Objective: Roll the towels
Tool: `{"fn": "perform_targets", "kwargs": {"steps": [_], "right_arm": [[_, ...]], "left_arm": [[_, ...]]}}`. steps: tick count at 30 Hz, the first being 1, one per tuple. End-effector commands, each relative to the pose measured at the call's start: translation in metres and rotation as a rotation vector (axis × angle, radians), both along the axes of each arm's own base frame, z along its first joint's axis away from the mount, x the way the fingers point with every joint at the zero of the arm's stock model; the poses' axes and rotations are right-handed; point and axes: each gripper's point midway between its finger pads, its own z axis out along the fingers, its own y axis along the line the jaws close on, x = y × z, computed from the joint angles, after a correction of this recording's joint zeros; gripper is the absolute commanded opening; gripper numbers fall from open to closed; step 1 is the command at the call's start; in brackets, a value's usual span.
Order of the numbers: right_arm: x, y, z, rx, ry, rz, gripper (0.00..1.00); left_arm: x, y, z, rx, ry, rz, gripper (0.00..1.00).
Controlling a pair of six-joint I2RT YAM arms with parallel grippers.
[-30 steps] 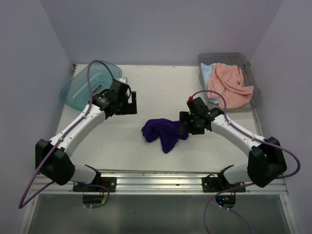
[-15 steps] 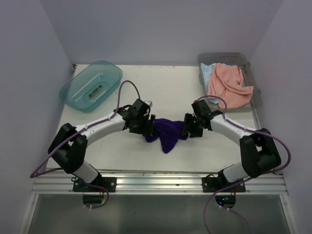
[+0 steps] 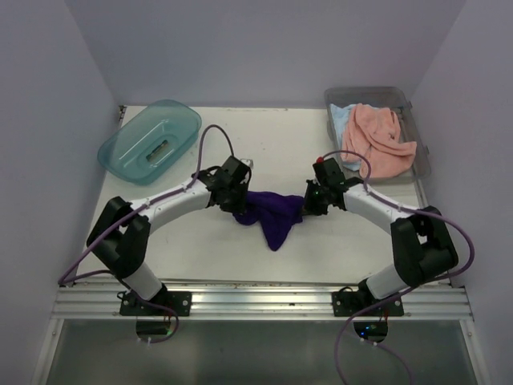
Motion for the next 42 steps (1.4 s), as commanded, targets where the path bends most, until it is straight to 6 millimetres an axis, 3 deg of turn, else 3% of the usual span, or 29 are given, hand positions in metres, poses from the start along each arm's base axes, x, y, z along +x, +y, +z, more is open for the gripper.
{"fn": "perform_targets", "kwargs": {"steps": [1, 2, 4, 5, 7, 8, 9, 10, 11, 13, 14, 16, 17, 20, 21, 25, 28, 29, 30, 31, 32, 34, 35, 36, 37, 38, 40, 42], "right_arm": [[0.056, 0.021, 0.072, 0.063, -0.206, 0.012, 0.00], [0.063, 0.024, 0.087, 0.071, -0.236, 0.016, 0.00], [0.076, 0.027, 0.115, 0.071, -0.294, 0.031, 0.00], [0.092, 0.034, 0.152, 0.095, -0.369, 0.037, 0.00], [0.102, 0.036, 0.190, 0.105, -0.443, 0.055, 0.00], [0.107, 0.039, 0.226, 0.124, -0.506, 0.059, 0.00], [0.109, 0.038, 0.243, 0.133, -0.540, 0.059, 0.00], [0.105, 0.035, 0.264, 0.137, -0.581, 0.063, 0.00], [0.104, 0.034, 0.291, 0.153, -0.640, 0.062, 0.00], [0.096, 0.028, 0.318, 0.153, -0.702, 0.065, 0.00], [0.084, 0.021, 0.341, 0.158, -0.755, 0.059, 0.00], [0.072, 0.012, 0.360, 0.150, -0.809, 0.060, 0.00], [0.056, 0.004, 0.375, 0.156, -0.845, 0.062, 0.00], [0.032, -0.005, 0.383, 0.169, -0.867, 0.063, 0.00], [0.016, -0.006, 0.393, 0.205, -0.896, 0.084, 0.00], [-0.006, -0.009, 0.371, 0.221, -0.804, 0.090, 0.00], [-0.012, -0.015, 0.335, 0.185, -0.701, 0.064, 0.00], [-0.009, -0.018, 0.310, 0.148, -0.648, 0.046, 0.00], [-0.007, -0.021, 0.299, 0.125, -0.631, 0.032, 0.00], [0.003, -0.028, 0.271, 0.056, -0.591, 0.000, 0.00], [0.007, -0.031, 0.256, 0.023, -0.565, -0.010, 0.00], [0.022, -0.045, 0.225, -0.073, -0.511, -0.050, 0.00], [0.031, -0.056, 0.197, -0.151, -0.438, -0.079, 0.00], [0.038, -0.070, 0.186, -0.181, -0.406, -0.114, 0.08], [0.040, -0.077, 0.176, -0.196, -0.372, -0.131, 0.24], [0.041, -0.081, 0.164, -0.210, -0.333, -0.138, 0.48], [0.038, -0.081, 0.153, -0.208, -0.311, -0.131, 0.56], [0.032, -0.071, 0.147, -0.155, -0.304, -0.103, 0.56]], "left_arm": [[0.040, 0.012, 0.051, 0.032, -0.165, 0.029, 0.00], [0.051, 0.012, 0.073, 0.012, -0.213, 0.044, 0.00], [0.064, 0.023, 0.094, -0.016, -0.237, 0.074, 0.00], [0.073, 0.026, 0.120, -0.056, -0.285, 0.087, 0.00], [0.089, 0.048, 0.147, -0.067, -0.339, 0.134, 0.00], [0.096, 0.053, 0.180, -0.094, -0.410, 0.150, 0.00], [0.101, 0.070, 0.194, -0.069, -0.441, 0.179, 0.00], [0.102, 0.077, 0.208, -0.063, -0.474, 0.190, 0.00], [0.102, 0.083, 0.240, -0.079, -0.542, 0.202, 0.00], [0.097, 0.096, 0.266, -0.058, -0.604, 0.212, 0.00], [0.090, 0.102, 0.289, -0.077, -0.662, 0.215, 0.00], [0.079, 0.110, 0.309, -0.084, -0.718, 0.220, 0.00], [0.067, 0.115, 0.327, -0.109, -0.767, 0.222, 0.00], [0.044, 0.119, 0.356, -0.163, -0.844, 0.193, 0.00], [0.039, 0.118, 0.363, -0.180, -0.866, 0.171, 0.00], [0.036, 0.109, 0.375, -0.235, -0.895, 0.129, 0.00], [0.058, 0.083, 0.348, -0.257, -0.806, 0.068, 0.00], [0.073, 0.072, 0.323, -0.245, -0.740, 0.049, 0.00], [0.082, 0.064, 0.312, -0.254, -0.712, 0.043, 0.00], [0.091, 0.058, 0.300, -0.249, -0.684, 0.034, 0.27], [0.107, 0.050, 0.270, -0.222, -0.621, 0.027, 0.44], [0.125, 0.045, 0.239, -0.179, -0.564, 0.037, 0.91], [0.140, 0.040, 0.213, -0.145, -0.502, 0.040, 0.97], [0.138, 0.043, 0.194, -0.108, -0.420, 0.055, 0.99], [0.139, 0.042, 0.185, -0.091, -0.382, 0.059, 1.00], [0.139, 0.041, 0.176, -0.080, -0.349, 0.061, 1.00], [0.133, 0.044, 0.169, -0.081, -0.336, 0.080, 0.99], [0.115, 0.050, 0.161, -0.093, -0.326, 0.089, 0.98]]}}
